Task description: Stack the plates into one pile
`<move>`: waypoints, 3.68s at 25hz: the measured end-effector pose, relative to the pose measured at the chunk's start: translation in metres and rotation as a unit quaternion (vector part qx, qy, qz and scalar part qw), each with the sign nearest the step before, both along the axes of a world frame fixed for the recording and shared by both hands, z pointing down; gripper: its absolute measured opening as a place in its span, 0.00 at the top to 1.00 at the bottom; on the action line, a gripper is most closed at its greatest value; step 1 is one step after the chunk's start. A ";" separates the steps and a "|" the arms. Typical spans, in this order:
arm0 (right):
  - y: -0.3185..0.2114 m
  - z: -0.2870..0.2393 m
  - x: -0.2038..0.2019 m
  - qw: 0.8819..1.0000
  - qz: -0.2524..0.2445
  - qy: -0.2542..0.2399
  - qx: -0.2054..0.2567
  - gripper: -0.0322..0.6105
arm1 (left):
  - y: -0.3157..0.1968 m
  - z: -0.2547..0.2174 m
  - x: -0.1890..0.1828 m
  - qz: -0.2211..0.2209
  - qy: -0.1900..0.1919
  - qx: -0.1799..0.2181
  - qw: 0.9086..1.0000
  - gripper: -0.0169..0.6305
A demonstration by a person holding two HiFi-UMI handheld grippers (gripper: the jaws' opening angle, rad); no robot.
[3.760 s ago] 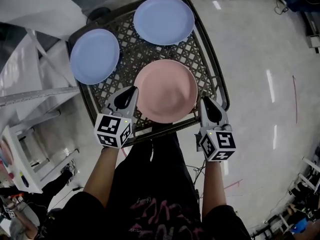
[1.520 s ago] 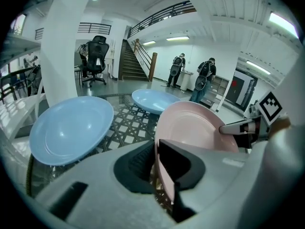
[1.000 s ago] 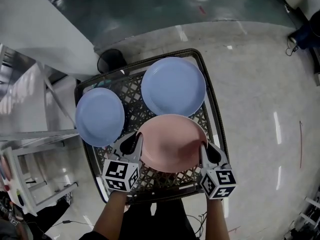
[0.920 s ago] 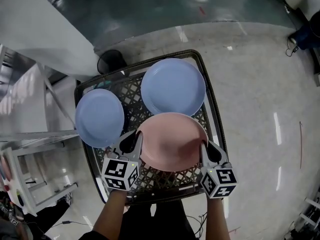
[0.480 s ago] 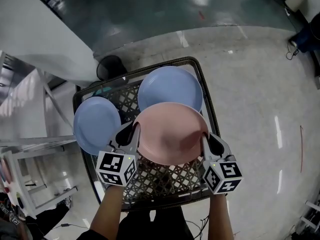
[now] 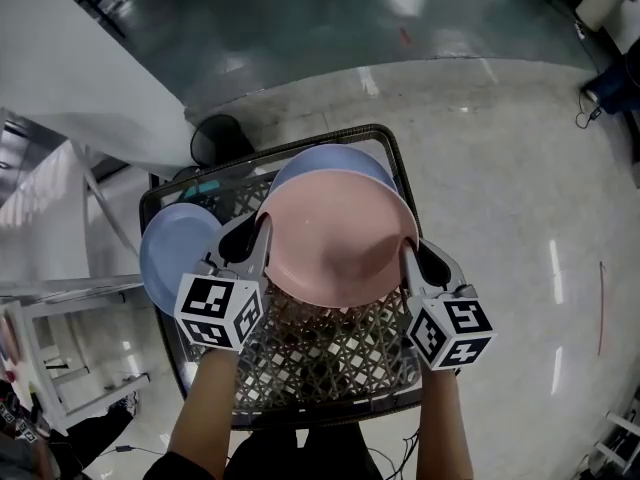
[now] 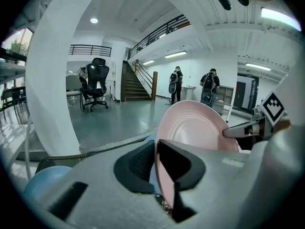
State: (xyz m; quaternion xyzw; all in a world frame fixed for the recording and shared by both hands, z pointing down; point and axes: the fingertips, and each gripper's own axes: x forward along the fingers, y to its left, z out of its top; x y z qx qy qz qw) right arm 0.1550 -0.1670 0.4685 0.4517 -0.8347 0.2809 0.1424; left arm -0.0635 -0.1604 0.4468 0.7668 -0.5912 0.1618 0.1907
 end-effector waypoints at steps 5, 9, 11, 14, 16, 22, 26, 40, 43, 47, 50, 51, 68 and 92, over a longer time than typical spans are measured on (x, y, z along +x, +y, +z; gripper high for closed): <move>-0.027 -0.004 -0.004 1.000 -0.007 -0.003 0.004 0.90 | -0.022 -0.003 -0.004 -0.008 0.002 0.003 1.000 0.92; -0.041 0.005 -0.011 1.000 -0.009 -0.004 0.000 0.91 | -0.037 0.006 -0.011 -0.010 0.006 -0.002 1.000 0.92; -0.044 0.009 -0.014 1.000 -0.012 -0.003 -0.005 0.91 | -0.041 0.011 -0.014 -0.013 0.008 -0.007 1.000 0.92; -0.050 0.013 -0.017 1.000 -0.018 -0.001 -0.007 0.91 | -0.044 0.019 -0.017 -0.013 0.008 -0.014 1.000 0.92; -0.053 0.017 -0.019 1.000 -0.020 0.001 -0.005 0.90 | -0.046 0.025 -0.018 -0.012 0.008 -0.018 1.000 0.92; -0.062 0.034 -0.020 0.999 -0.034 0.019 -0.007 0.90 | -0.057 0.049 -0.019 -0.012 0.013 -0.036 0.999 0.92; -0.067 0.042 -0.020 0.999 -0.039 0.030 -0.008 0.89 | -0.063 0.058 -0.018 -0.009 0.006 -0.040 0.999 0.91; -0.069 0.058 -0.019 0.998 -0.060 0.031 -0.012 0.84 | -0.068 0.080 -0.018 -0.027 0.005 -0.057 0.998 0.91; -0.070 0.058 -0.019 0.998 -0.059 0.030 -0.014 0.83 | -0.071 0.082 -0.021 -0.034 0.008 -0.053 0.998 0.95; -0.073 0.056 -0.018 0.998 -0.055 0.029 -0.008 0.81 | -0.073 0.081 -0.027 -0.036 0.000 -0.050 0.998 0.95; -0.073 0.051 -0.010 0.998 -0.046 0.030 0.001 0.81 | -0.070 0.077 -0.028 -0.041 0.004 -0.044 0.998 0.96; -0.073 0.049 -0.008 0.999 -0.043 0.030 0.004 0.81 | -0.070 0.075 -0.028 -0.041 0.003 -0.042 0.998 0.96; -0.055 0.022 -0.053 0.997 -0.070 0.029 0.030 0.94 | -0.044 0.054 -0.066 -0.049 -0.002 -0.019 0.999 0.98; 0.034 0.012 -0.249 0.977 -0.210 0.022 0.005 0.94 | 0.099 0.029 -0.271 -0.178 -0.008 -0.031 0.984 0.98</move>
